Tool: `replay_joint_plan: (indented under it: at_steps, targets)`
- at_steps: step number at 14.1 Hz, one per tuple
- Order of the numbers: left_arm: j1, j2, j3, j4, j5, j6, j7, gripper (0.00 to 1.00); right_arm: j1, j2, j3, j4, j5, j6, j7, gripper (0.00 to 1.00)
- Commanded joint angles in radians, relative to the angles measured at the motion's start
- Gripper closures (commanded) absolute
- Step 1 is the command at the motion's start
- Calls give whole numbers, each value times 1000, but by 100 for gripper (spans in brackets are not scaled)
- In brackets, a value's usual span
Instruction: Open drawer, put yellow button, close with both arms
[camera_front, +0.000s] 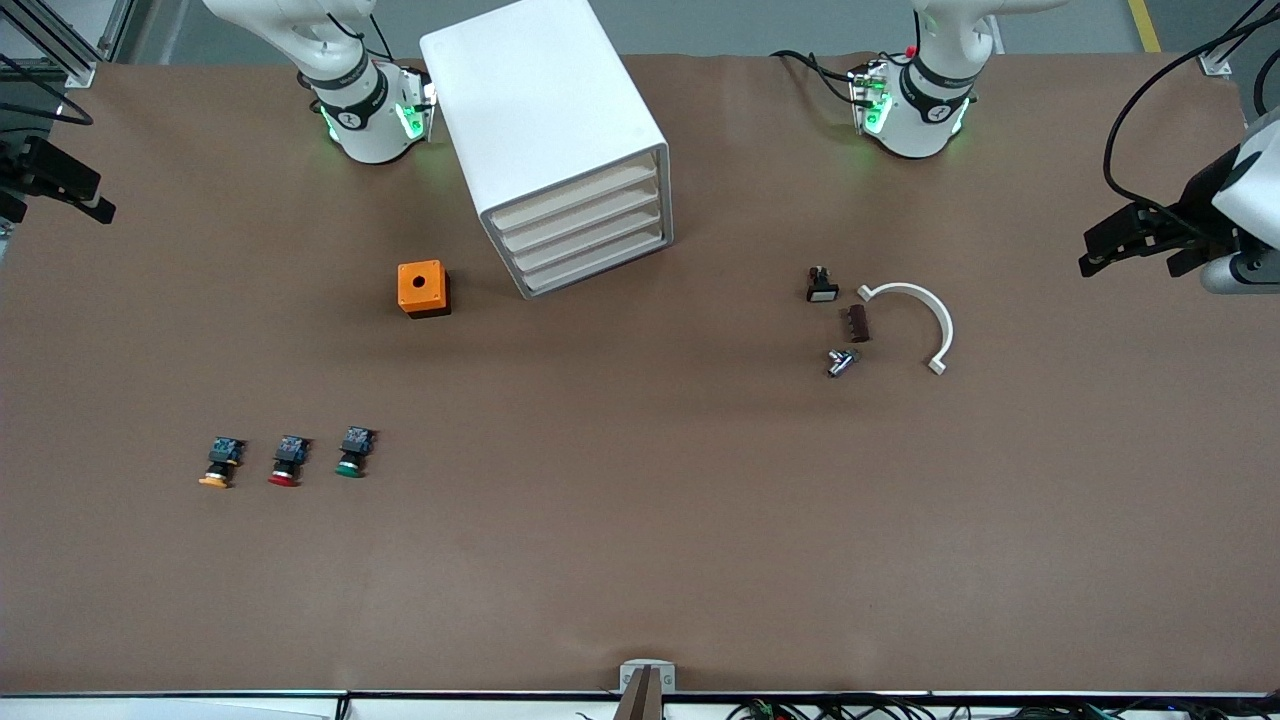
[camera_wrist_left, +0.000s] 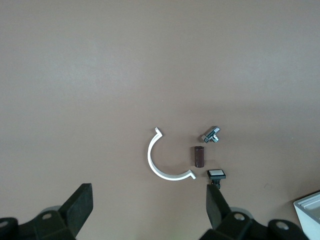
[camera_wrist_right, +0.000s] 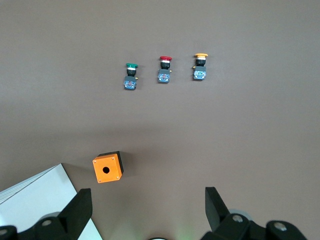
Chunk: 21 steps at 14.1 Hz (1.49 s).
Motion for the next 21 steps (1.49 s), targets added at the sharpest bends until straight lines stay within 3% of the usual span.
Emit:
replay_joint_plan:
  at_steps: [1, 11, 21]
  targets:
    - [4, 9, -7, 21, 12, -18, 10, 0, -14, -19, 5, -16, 9, 0, -8, 0]
    - [14, 27, 5, 25, 6, -15, 1, 0, -12, -19, 5, -16, 9, -2, -9, 0]
    - [0, 174, -6, 14, 5, -90, -19, 0, -21, -19, 4, -14, -2, 4, -9, 0]
